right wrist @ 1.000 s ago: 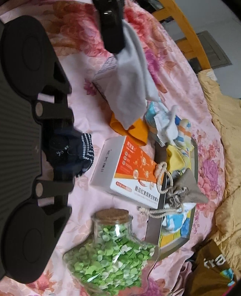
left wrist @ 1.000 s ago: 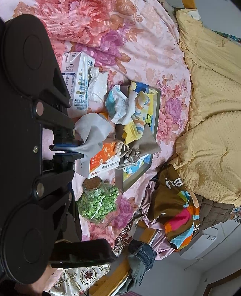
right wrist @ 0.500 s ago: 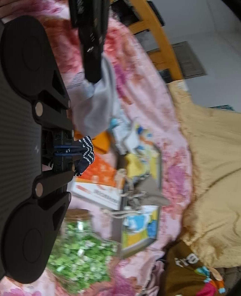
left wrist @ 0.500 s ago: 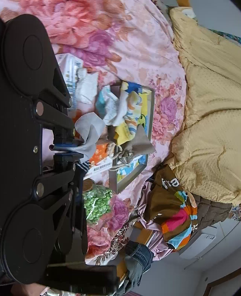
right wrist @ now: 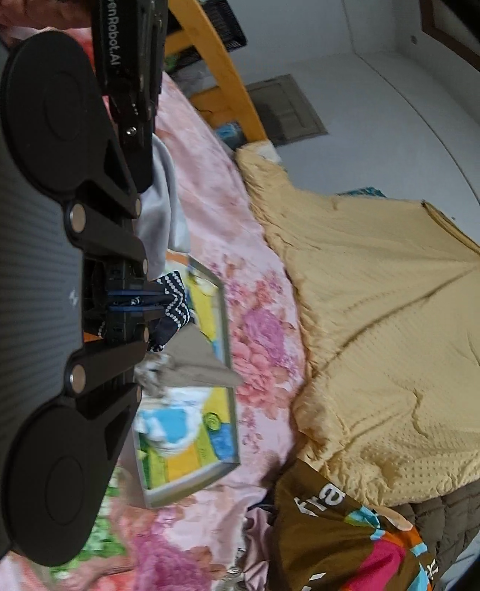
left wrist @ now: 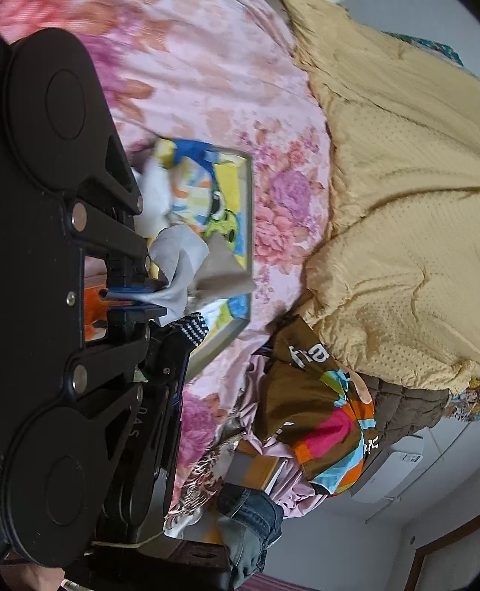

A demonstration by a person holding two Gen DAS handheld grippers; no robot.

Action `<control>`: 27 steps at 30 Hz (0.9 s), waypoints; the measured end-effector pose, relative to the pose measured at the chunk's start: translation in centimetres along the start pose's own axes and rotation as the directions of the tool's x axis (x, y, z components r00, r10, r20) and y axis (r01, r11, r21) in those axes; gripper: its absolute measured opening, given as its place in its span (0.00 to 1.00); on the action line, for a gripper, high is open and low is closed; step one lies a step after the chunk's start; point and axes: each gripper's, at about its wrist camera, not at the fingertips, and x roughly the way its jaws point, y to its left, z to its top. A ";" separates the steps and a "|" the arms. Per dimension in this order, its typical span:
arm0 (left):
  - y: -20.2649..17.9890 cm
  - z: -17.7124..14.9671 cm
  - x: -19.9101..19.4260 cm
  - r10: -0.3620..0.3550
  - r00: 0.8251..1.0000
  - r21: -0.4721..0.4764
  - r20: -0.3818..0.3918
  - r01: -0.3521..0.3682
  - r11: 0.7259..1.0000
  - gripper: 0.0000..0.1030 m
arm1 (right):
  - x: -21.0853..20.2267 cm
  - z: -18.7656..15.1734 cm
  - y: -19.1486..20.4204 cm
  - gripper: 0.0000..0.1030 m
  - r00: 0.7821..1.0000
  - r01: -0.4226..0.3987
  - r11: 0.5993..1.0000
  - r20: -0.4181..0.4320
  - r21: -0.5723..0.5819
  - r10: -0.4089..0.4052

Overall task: Organize soft objects
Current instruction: 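Carry the grey cloth and black sock with both tools over the painted tray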

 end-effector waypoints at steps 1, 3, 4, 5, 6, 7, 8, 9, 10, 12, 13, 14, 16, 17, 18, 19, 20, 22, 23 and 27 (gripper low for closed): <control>0.0 0.6 0.6 0.000 1.000 0.009 0.004 0.000 1.000 0.05 | 0.4 0.3 -0.5 0.05 1.000 0.003 1.000 0.009 0.011 -0.003; 0.1 1.5 1.8 -0.004 1.000 0.016 0.011 0.003 1.000 0.05 | 1.3 1.1 -1.6 0.05 0.999 0.016 0.999 0.029 0.036 -0.017; 0.2 2.1 2.5 -0.006 1.000 0.016 0.013 0.005 1.000 0.05 | 1.7 1.5 -2.3 0.05 0.999 0.021 0.999 0.038 0.050 -0.023; 0.2 2.5 3.1 -0.006 1.000 0.018 0.014 0.006 1.000 0.05 | 1.9 1.7 -2.8 0.05 0.998 0.026 0.998 0.046 0.062 -0.029; 0.2 3.0 3.7 -0.006 1.000 0.023 0.017 0.006 1.000 0.05 | 2.4 2.1 -3.6 0.05 0.998 0.034 0.996 0.054 0.079 -0.039; 0.2 3.4 4.4 -0.007 1.000 0.029 0.022 0.006 1.000 0.05 | 2.6 2.3 -4.3 0.05 0.997 0.041 0.995 0.059 0.094 -0.047; 0.2 3.8 5.1 -0.007 1.000 0.035 0.026 0.006 0.999 0.05 | 2.8 2.5 -5.0 0.05 0.996 0.047 0.993 0.064 0.110 -0.054; 0.1 4.3 5.8 -0.008 1.000 0.040 0.031 0.006 0.999 0.05 | 3.2 2.7 -5.8 0.05 0.996 0.055 0.990 0.069 0.127 -0.064; 0.1 4.7 6.4 -0.008 0.999 0.043 0.034 0.007 0.999 0.05 | 3.5 2.9 -6.5 0.05 0.995 0.063 0.988 0.072 0.142 -0.074; 0.1 5.7 7.8 -0.010 0.999 0.042 0.039 0.008 0.999 0.05 | 4.0 3.2 -7.7 0.05 0.993 0.074 0.983 0.077 0.170 -0.088; 0.1 6.1 8.5 -0.011 0.999 0.039 0.041 0.010 0.999 0.05 | 4.3 3.3 -8.4 0.05 0.992 0.077 0.979 0.079 0.189 -0.094; 0.0 6.5 9.2 -0.013 0.999 0.033 0.041 0.012 0.999 0.05 | 4.6 3.4 -9.1 0.05 0.992 0.080 0.975 0.079 0.206 -0.098; 0.0 7.1 10.7 -0.018 0.999 0.019 0.036 0.018 1.000 0.05 | 4.9 3.6 -10.0 0.05 0.991 0.085 0.970 0.082 0.228 -0.106; -0.1 7.4 11.3 -0.020 0.999 0.016 0.035 0.020 1.000 0.05 | 5.0 3.7 -10.5 0.05 0.990 0.088 0.967 0.082 0.237 -0.111; -0.2 7.7 12.1 -0.025 0.999 0.015 0.034 0.024 1.000 0.05 | 5.2 3.9 -11.0 0.05 0.990 0.089 0.964 0.082 0.251 -0.113; -0.3 7.9 12.7 -0.028 0.999 0.018 0.033 0.028 0.999 0.05 | 5.3 4.0 -11.4 0.05 0.990 0.091 0.961 0.083 0.261 -0.116; -0.5 8.0 13.3 -0.030 0.999 0.021 0.032 0.029 0.999 0.05 | 5.5 4.0 -11.7 0.05 0.989 0.093 0.958 0.081 0.272 -0.119; -1.0 8.3 14.6 -0.037 0.999 0.026 0.028 0.036 0.999 0.05 | 5.7 4.1 -12.5 0.05 0.989 0.101 0.950 0.075 0.297 -0.128; -1.3 8.3 15.2 -0.041 0.999 0.029 0.026 0.040 0.999 0.05 | 5.9 4.1 -12.8 0.05 0.989 0.104 0.946 0.073 0.305 -0.132; -2.3 8.4 17.2 -0.059 0.998 0.048 0.015 0.058 0.997 0.05 | 6.5 4.3 -14.4 0.05 0.987 0.126 0.928 0.053 0.349 -0.154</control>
